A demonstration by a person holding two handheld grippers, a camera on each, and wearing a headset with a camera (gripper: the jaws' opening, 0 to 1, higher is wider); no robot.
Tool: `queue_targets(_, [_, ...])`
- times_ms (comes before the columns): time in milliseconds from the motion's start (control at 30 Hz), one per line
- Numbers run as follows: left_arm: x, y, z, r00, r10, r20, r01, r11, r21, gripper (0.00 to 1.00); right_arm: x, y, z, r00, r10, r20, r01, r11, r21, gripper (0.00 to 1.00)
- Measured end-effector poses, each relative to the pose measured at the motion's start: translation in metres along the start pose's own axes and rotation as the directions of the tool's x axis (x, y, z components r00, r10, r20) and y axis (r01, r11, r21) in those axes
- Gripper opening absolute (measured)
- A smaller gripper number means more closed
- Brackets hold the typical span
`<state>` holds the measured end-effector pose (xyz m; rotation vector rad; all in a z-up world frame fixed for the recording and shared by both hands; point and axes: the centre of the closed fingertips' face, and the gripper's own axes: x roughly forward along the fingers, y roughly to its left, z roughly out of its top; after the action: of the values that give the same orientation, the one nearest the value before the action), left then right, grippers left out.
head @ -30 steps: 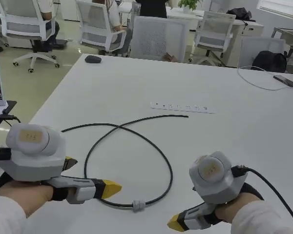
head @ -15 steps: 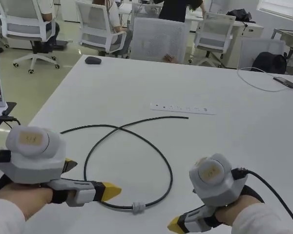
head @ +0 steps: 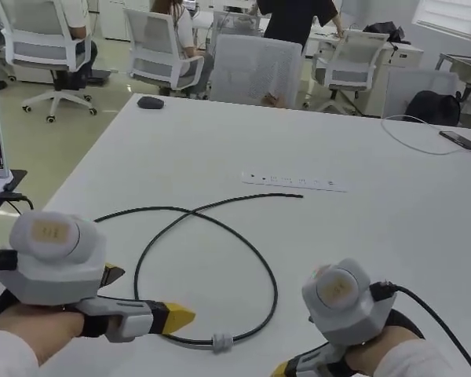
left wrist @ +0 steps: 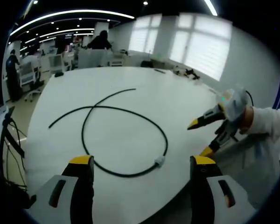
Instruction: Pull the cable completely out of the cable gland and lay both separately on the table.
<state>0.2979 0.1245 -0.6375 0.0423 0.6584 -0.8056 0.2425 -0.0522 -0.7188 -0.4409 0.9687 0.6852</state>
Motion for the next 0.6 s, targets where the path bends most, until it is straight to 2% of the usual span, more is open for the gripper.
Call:
queue_targets(333, [0.0005,0.0004,0.0000,1.0000,0.000,-0.001,0.000,1.000,-0.001,0.85,-0.0005,-0.0008,-0.0006,1.0000,0.000,0.001,0.000,1.000,0.002,0.72])
queue_targets(600, [-0.0009,0.0003,0.0031,0.9999,0.003,0.014,-0.003,1.000,-0.011,0.84,0.0000,-0.0012,-0.0039,0.9999,-0.005,-0.015,0.005,1.000,-0.014,0.70])
